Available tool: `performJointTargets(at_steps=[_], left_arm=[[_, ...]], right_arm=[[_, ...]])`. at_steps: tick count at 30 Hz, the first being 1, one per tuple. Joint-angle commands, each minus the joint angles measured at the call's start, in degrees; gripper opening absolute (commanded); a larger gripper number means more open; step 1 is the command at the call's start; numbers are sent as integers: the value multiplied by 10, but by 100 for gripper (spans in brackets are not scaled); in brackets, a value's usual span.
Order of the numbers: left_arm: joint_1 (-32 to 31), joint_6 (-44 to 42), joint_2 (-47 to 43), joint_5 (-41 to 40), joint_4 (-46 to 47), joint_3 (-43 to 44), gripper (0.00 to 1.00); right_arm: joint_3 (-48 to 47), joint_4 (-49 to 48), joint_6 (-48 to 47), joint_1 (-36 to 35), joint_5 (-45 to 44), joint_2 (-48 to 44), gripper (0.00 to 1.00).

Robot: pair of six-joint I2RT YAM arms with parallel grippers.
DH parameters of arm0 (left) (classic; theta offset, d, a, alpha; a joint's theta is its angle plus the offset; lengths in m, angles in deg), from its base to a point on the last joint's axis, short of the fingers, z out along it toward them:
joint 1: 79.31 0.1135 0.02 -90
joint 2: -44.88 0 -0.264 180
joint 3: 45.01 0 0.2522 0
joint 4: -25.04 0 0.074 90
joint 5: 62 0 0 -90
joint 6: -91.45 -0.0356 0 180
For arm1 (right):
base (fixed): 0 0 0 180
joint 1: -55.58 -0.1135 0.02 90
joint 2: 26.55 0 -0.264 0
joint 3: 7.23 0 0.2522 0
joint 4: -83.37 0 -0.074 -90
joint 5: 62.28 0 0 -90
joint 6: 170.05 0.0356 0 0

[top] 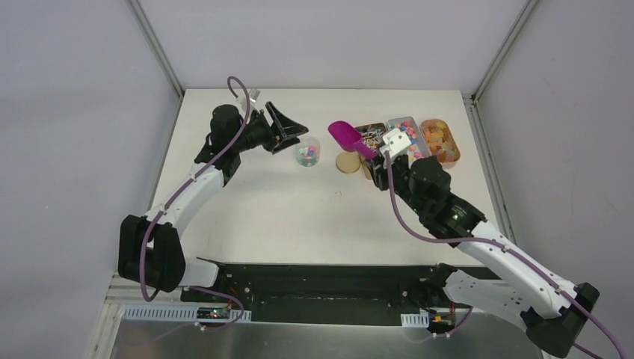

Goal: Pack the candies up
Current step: Scoop the fake candies from the storage box.

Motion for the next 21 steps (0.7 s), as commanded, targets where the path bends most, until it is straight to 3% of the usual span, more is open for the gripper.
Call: performJointTargets(at_steps=[1,6,13,21], left_arm=[[-6,-105,28,-106,-13,59,64],[-16,-164,115,-153,-17,140,60],[-35,-182,282,-138,22,276,50],[-72,-186,446,-135,64,430,42]], right_arm=[[-88,129,56,19,-105,63,0],[-151,228,86,55,-107,132,0],[-235,363,97,104,-91,210,0],[-290,416,81,140,-81,268,0]])
